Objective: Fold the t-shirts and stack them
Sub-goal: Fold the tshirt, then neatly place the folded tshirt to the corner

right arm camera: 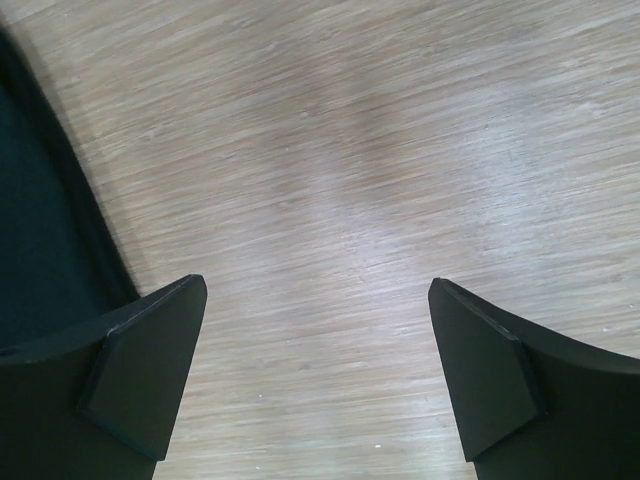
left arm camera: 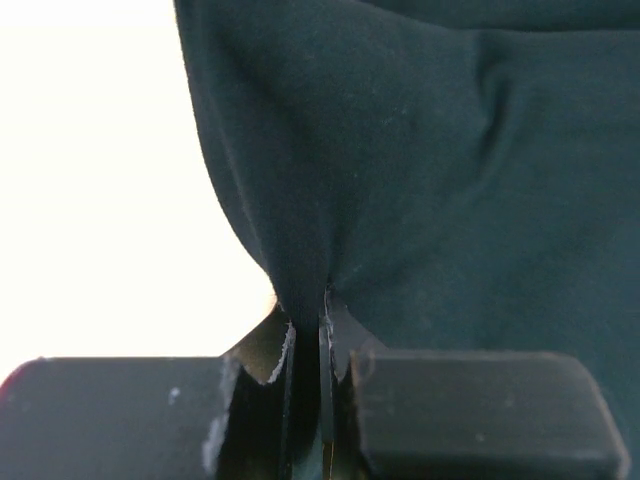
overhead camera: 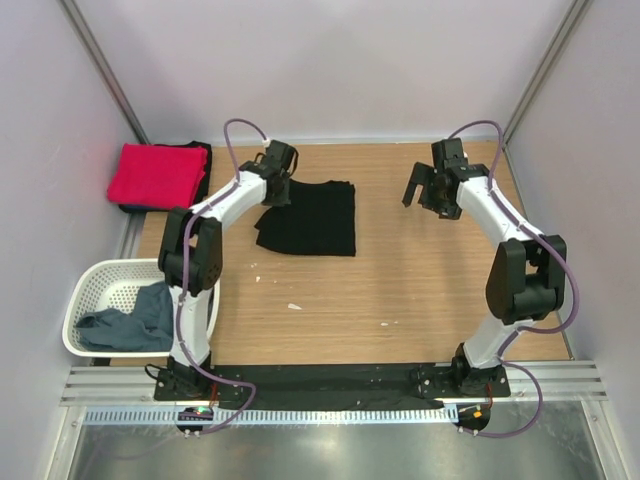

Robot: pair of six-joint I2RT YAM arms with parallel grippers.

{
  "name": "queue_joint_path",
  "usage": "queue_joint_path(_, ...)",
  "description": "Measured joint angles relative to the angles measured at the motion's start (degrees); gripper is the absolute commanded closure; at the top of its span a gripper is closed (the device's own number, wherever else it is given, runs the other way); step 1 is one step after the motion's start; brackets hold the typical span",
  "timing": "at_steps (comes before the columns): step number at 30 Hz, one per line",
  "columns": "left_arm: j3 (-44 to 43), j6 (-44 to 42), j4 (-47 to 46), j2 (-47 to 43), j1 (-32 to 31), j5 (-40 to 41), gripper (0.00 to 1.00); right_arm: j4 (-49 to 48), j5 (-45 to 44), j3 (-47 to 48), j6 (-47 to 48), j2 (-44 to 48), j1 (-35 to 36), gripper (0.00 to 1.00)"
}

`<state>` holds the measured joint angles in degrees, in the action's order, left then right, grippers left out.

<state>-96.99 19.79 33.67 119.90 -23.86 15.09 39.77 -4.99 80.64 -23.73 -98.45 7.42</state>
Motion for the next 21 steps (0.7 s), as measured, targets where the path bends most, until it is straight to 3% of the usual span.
queue_joint_path(11,-6.1,-12.0,6.2,-4.6,5.1,1.2,1.00,-4.6,2.6,-7.1,-0.4,3.9,0.0,0.00)
queue_joint_path(21,-8.0,-21.9,6.2,-5.1,12.9,3.8,1.00,-7.0,3.3,-8.5,-0.2,4.1,0.0,0.00)
